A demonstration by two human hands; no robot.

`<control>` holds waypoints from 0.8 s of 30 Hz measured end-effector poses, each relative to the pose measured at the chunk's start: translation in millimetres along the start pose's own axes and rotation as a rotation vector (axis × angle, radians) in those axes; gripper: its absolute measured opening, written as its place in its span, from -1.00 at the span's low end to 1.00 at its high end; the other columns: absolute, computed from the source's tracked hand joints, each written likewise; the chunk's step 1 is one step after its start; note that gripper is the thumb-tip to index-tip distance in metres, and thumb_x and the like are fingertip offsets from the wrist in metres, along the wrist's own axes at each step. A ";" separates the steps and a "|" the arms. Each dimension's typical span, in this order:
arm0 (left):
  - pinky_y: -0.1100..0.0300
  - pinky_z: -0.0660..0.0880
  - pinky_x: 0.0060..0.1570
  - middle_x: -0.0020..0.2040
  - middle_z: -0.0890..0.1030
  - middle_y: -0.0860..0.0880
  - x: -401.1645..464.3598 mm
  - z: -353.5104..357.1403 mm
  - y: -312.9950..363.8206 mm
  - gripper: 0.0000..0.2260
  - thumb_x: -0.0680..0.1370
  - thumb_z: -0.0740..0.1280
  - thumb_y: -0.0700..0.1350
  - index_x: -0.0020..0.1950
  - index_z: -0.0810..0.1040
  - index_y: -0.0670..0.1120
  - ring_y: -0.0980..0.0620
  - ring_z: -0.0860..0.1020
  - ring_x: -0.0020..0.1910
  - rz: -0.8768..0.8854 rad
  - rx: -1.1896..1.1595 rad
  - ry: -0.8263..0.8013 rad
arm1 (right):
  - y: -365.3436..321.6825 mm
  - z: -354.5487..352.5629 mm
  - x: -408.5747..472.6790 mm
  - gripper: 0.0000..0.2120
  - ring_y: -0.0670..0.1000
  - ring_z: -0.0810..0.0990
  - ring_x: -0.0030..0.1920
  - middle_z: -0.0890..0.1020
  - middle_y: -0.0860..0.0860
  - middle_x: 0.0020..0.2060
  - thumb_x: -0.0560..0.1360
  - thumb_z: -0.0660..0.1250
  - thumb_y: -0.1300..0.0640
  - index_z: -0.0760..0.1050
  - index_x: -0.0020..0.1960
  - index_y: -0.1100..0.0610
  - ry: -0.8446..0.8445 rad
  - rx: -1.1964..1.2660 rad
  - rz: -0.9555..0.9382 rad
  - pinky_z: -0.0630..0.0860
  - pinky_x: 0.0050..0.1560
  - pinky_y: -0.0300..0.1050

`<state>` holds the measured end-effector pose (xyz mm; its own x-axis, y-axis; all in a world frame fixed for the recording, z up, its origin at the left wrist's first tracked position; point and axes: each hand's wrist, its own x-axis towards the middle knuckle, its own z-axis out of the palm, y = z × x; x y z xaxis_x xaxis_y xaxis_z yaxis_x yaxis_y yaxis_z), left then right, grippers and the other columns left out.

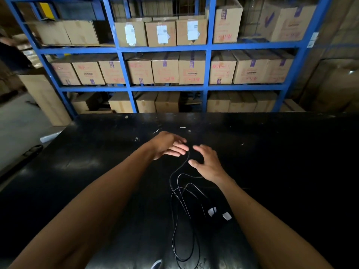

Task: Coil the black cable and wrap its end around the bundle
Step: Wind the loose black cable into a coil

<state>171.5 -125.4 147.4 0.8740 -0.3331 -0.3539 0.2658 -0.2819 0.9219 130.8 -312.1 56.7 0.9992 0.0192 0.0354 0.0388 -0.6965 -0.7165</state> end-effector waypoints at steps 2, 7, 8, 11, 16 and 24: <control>0.04 0.62 0.04 0.08 0.72 -0.20 -3.7 -2.3 4.0 -0.71 0.65 0.12 -0.29 0.31 0.51 -0.15 -0.12 0.70 0.09 0.015 -0.131 -0.067 | -2.7 1.0 1.0 -0.73 0.03 0.52 0.32 0.61 -0.03 0.23 0.58 0.39 0.02 0.61 0.26 0.00 -0.014 0.167 -0.004 0.45 0.19 -0.16; 0.07 0.65 -0.03 0.03 0.72 -0.25 -16.5 -10.3 0.1 -0.72 0.62 0.17 -0.29 0.28 0.54 -0.27 -0.13 0.71 0.00 -0.075 0.015 -0.237 | -5.9 -9.4 -1.4 -0.82 -0.05 0.68 -0.10 0.75 0.00 -0.14 0.60 0.31 0.27 0.67 0.03 0.10 0.133 0.282 -0.084 0.57 0.00 -0.15; 0.08 0.65 -0.05 0.00 0.72 -0.24 -18.7 -10.4 -2.6 -0.72 0.61 0.17 -0.27 0.26 0.56 -0.28 -0.12 0.71 -0.03 -0.101 0.026 -0.282 | -7.4 -11.8 -2.8 -0.83 -0.07 0.67 -0.12 0.75 0.00 -0.13 0.61 0.31 0.26 0.68 0.04 0.11 0.153 0.230 -0.132 0.55 -0.03 -0.17; 0.08 0.63 -0.08 -0.04 0.71 -0.21 -23.2 -5.8 -9.8 -0.70 0.63 0.23 -0.11 0.20 0.63 -0.25 -0.09 0.70 -0.09 -0.149 -0.056 -0.375 | -10.4 -16.7 -4.1 -0.83 -0.01 0.68 -0.06 0.75 0.00 -0.05 0.61 0.31 0.21 0.68 0.09 0.11 0.181 0.148 -0.201 0.57 -0.01 -0.11; 0.05 0.60 0.01 0.18 0.66 -0.26 -30.2 11.0 -15.7 -0.54 0.58 0.33 0.15 0.24 0.64 -0.21 -0.11 0.67 0.05 -0.116 -0.078 -0.583 | -12.1 -22.2 -9.2 -0.84 0.06 0.69 -0.06 0.72 0.07 -0.07 0.63 0.33 0.20 0.66 0.12 0.17 0.233 0.121 -0.314 0.60 -0.02 0.03; -0.07 0.52 0.21 0.49 0.33 -0.37 -38.5 32.9 -15.8 -0.35 0.70 -0.07 0.19 0.54 0.25 -0.31 -0.24 0.50 0.29 -0.037 -0.115 -1.066 | -15.2 -29.6 -27.1 -0.81 -0.06 0.68 -0.02 0.70 0.06 -0.05 0.60 0.32 0.31 0.69 0.09 0.16 0.141 0.243 -0.345 0.56 0.01 -0.22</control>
<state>120.3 -137.7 141.3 0.0734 -0.9554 -0.2861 0.3702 -0.2403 0.8973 102.8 -323.2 87.2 0.9169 0.1109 0.3835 0.3876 -0.4775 -0.7885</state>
